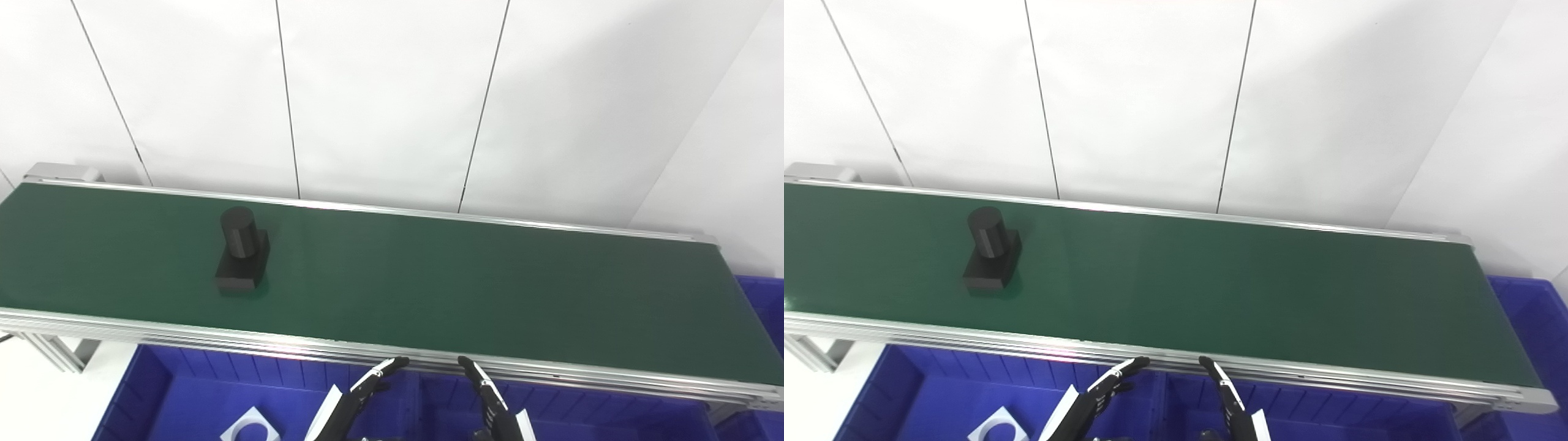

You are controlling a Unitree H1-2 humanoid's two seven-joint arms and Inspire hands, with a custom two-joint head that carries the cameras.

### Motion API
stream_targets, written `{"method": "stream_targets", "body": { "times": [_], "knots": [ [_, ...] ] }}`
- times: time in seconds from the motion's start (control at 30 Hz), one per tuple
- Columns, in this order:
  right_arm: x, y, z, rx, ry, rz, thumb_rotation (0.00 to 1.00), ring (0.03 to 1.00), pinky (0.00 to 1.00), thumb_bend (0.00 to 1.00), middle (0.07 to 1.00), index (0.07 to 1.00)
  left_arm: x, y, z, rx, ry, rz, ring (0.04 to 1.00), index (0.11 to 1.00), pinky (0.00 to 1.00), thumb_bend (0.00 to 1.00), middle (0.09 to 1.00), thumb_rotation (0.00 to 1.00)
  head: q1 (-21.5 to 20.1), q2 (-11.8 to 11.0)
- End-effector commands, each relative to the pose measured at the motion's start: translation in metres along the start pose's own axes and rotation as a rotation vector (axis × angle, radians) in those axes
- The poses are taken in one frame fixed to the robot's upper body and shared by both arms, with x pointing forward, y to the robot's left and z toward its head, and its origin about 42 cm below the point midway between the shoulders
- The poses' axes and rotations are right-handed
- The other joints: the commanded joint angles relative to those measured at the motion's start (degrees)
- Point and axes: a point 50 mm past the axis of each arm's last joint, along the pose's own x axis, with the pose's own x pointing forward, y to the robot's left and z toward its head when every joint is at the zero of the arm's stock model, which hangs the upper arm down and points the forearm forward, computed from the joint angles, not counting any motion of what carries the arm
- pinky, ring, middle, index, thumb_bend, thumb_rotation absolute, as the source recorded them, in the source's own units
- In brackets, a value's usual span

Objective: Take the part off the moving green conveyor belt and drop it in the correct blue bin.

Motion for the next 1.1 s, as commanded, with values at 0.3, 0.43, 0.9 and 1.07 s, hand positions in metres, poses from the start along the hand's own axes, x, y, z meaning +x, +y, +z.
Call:
{"method": "stream_targets", "body": {
  "times": [0.3, 0.43, 0.9, 1.07],
  "knots": [
    [0.007, -0.018, 0.057, 0.066, -0.227, -0.02, 0.99, 0.983, 1.0, 0.96, 0.963, 0.932, 0.019, -0.007, 0.017, -0.007, -0.099, 0.0, 0.928, 0.867, 0.92, 0.97, 0.923, 0.77, -0.58, 1.1],
    [0.01, -0.024, 0.088, 0.097, -0.341, -0.04, 0.95, 0.936, 0.97, 0.89, 0.933, 0.924, 0.023, -0.01, 0.019, -0.003, -0.108, -0.001, 0.932, 0.869, 0.94, 0.96, 0.924, 0.77, -1.22, 1.73],
    [0.063, -0.069, 0.139, 0.016, -0.562, -0.044, 0.83, 0.906, 0.92, 0.86, 0.89, 0.888, 0.027, -0.024, 0.025, -0.033, -0.126, -0.01, 0.957, 0.893, 0.97, 0.92, 0.951, 0.8, -2.03, 2.31],
    [0.096, -0.09, 0.138, -0.048, -0.557, -0.067, 0.8, 0.887, 0.89, 0.87, 0.881, 0.873, 0.025, -0.025, 0.029, -0.033, -0.141, -0.005, 0.96, 0.9, 0.98, 0.91, 0.953, 0.81, -3.4, 3.36]
  ]
}}
